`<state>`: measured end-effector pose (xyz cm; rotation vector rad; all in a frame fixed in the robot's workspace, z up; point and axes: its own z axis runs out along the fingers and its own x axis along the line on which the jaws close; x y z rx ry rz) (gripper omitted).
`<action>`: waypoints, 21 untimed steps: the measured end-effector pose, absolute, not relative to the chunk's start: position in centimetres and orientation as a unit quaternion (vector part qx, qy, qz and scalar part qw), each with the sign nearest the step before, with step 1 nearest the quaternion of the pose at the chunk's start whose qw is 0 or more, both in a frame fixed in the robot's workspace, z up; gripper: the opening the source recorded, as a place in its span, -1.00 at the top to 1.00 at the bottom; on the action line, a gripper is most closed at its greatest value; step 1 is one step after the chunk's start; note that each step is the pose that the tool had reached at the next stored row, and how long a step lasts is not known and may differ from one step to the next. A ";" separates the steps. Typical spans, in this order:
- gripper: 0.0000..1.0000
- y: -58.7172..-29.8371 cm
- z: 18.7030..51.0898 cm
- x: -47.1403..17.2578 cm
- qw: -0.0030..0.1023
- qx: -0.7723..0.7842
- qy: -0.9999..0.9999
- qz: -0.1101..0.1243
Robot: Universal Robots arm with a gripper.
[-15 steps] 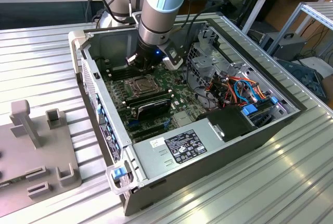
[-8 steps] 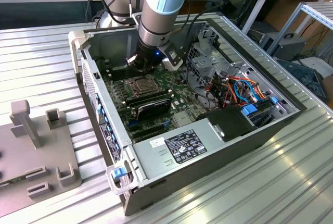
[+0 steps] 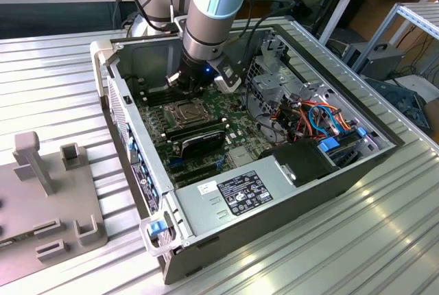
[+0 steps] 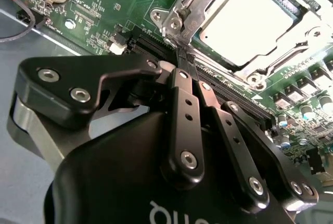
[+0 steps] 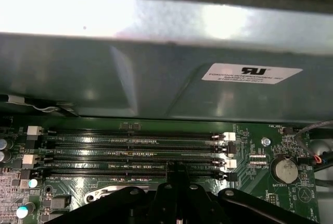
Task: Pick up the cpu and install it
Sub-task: 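Install the first cpu locking lever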
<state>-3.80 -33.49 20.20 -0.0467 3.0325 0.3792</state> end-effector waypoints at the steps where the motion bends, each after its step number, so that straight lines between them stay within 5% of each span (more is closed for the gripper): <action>1: 0.79 -33.5 20.4 -3.8 0.043 -0.015 0.991 0.124; 15: 0.79 -34.0 21.2 -3.8 0.042 -0.015 0.992 0.120; 21: 0.79 -34.1 21.2 -3.8 0.041 -0.017 0.996 0.078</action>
